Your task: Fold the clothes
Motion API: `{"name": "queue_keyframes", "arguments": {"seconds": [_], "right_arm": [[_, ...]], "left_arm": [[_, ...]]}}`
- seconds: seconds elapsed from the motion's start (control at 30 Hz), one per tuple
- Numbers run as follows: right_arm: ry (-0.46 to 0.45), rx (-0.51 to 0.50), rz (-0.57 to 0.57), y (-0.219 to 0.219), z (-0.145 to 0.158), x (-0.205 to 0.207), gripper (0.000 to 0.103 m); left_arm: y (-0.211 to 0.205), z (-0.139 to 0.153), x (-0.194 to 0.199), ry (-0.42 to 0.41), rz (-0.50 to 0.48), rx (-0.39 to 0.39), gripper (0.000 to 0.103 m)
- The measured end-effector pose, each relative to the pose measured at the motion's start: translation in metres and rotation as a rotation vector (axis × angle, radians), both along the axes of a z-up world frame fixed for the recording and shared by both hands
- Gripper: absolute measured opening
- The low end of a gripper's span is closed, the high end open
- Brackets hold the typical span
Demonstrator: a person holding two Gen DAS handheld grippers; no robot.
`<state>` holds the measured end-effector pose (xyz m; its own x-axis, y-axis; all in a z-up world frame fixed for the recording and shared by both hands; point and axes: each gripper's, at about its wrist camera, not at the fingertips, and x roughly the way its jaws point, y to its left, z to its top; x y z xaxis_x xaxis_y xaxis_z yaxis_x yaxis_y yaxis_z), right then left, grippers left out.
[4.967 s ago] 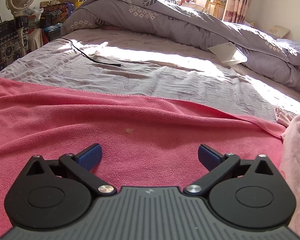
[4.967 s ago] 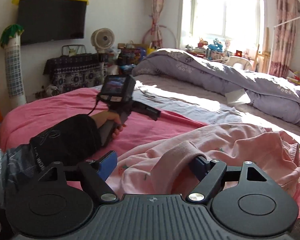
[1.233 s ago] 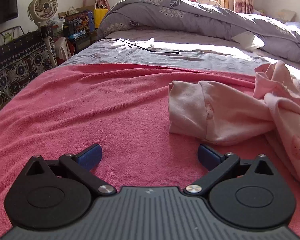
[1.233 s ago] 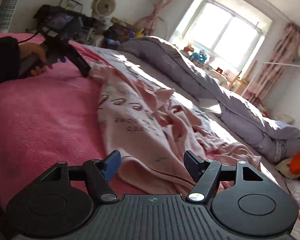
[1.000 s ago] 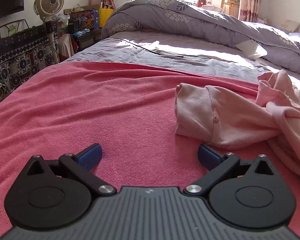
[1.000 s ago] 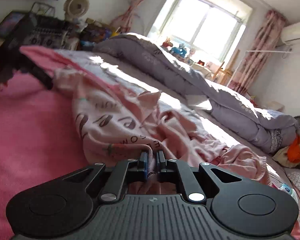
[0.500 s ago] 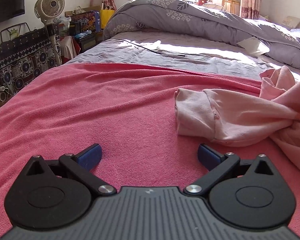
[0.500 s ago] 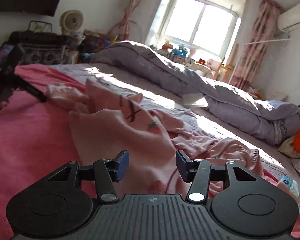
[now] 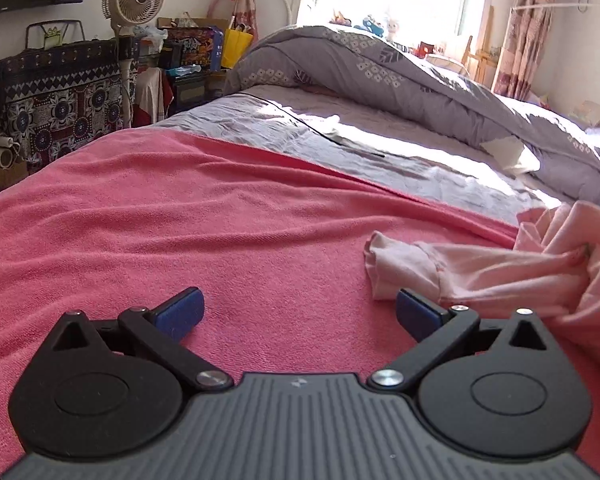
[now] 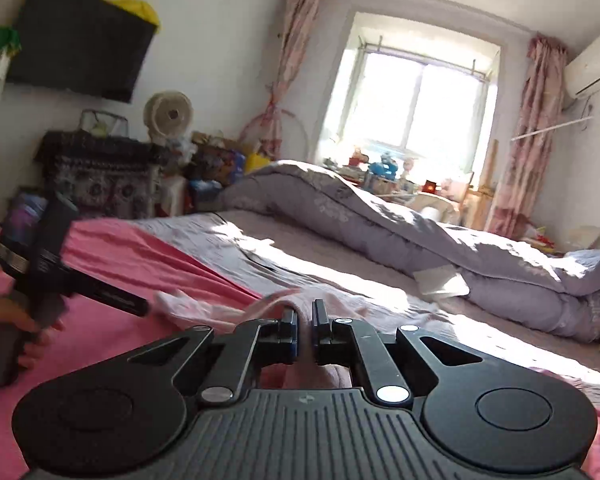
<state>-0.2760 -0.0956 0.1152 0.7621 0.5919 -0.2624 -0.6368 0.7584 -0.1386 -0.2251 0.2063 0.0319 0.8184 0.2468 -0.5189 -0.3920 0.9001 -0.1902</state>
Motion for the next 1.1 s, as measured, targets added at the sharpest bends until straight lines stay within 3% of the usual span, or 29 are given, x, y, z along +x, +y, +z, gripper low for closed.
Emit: {"name": "queue_keyframes", "arguments": {"seconds": [0.1, 0.17, 0.23, 0.3, 0.37, 0.43, 0.5, 0.57, 0.63, 0.7, 0.77, 0.8, 0.83, 0.87, 1.0, 1.07, 1.1], "right_arm": [[0.149, 0.062, 0.371, 0.001, 0.010, -0.050, 0.008], [0.227, 0.038, 0.546, 0.009, 0.004, -0.066, 0.008], [0.253, -0.027, 0.642, 0.024, -0.010, -0.079, 0.018], [0.260, -0.106, 0.643, 0.032, -0.023, -0.082, 0.028], [0.230, -0.089, 0.583, 0.020, -0.022, -0.068, 0.035], [0.170, -0.046, 0.432, 0.001, -0.009, -0.040, 0.065], [0.076, -0.050, 0.222, -0.020, 0.002, -0.009, 0.076], [0.020, -0.126, -0.023, -0.033, 0.006, 0.044, 0.079], [0.074, -0.225, -0.211, -0.038, -0.006, 0.112, 0.084], [0.285, -0.270, -0.327, -0.045, -0.037, 0.179, 0.085], [0.518, -0.275, -0.425, -0.056, -0.076, 0.239, 0.080], [0.587, -0.190, -0.439, -0.068, -0.093, 0.248, 0.071], [0.600, -0.099, -0.436, -0.077, -0.095, 0.246, 0.031], [0.572, -0.054, -0.451, -0.084, -0.088, 0.239, 0.009], [0.332, 0.024, -0.578, -0.132, -0.041, 0.183, 0.012], [0.330, 0.037, -0.649, -0.162, -0.027, 0.163, 0.014], [0.367, -0.006, -0.679, -0.174, -0.028, 0.159, 0.027]], "left_arm": [[0.024, 0.009, -0.028, -0.090, 0.059, -0.027, 0.102], [0.038, 0.011, -0.043, -0.109, 0.074, -0.049, 0.102], [0.047, 0.010, -0.051, -0.096, 0.064, -0.084, 0.102], [0.048, 0.010, -0.056, -0.074, 0.029, -0.105, 0.102], [0.041, 0.013, -0.061, -0.073, -0.029, -0.092, 0.102], [0.025, 0.021, -0.056, -0.082, -0.091, -0.065, 0.103], [0.005, 0.030, -0.046, -0.086, -0.157, -0.049, 0.103], [-0.019, 0.035, -0.032, -0.085, -0.228, -0.052, 0.103], [-0.047, 0.036, -0.017, -0.090, -0.314, -0.057, 0.103], [-0.074, 0.025, -0.002, -0.078, -0.364, -0.040, 0.103], [-0.098, 0.011, 0.010, -0.054, -0.397, -0.013, 0.103], [-0.105, 0.000, 0.016, 0.003, -0.391, 0.014, 0.103], [-0.113, -0.012, 0.024, 0.077, -0.381, 0.046, 0.103], [-0.116, -0.016, 0.030, 0.126, -0.372, 0.066, 0.103], [-0.117, -0.016, 0.019, 0.087, -0.390, 0.069, 0.103], [-0.116, -0.017, 0.020, 0.089, -0.400, 0.050, 0.103], [-0.114, -0.017, 0.021, 0.095, -0.396, 0.045, 0.103]]}}
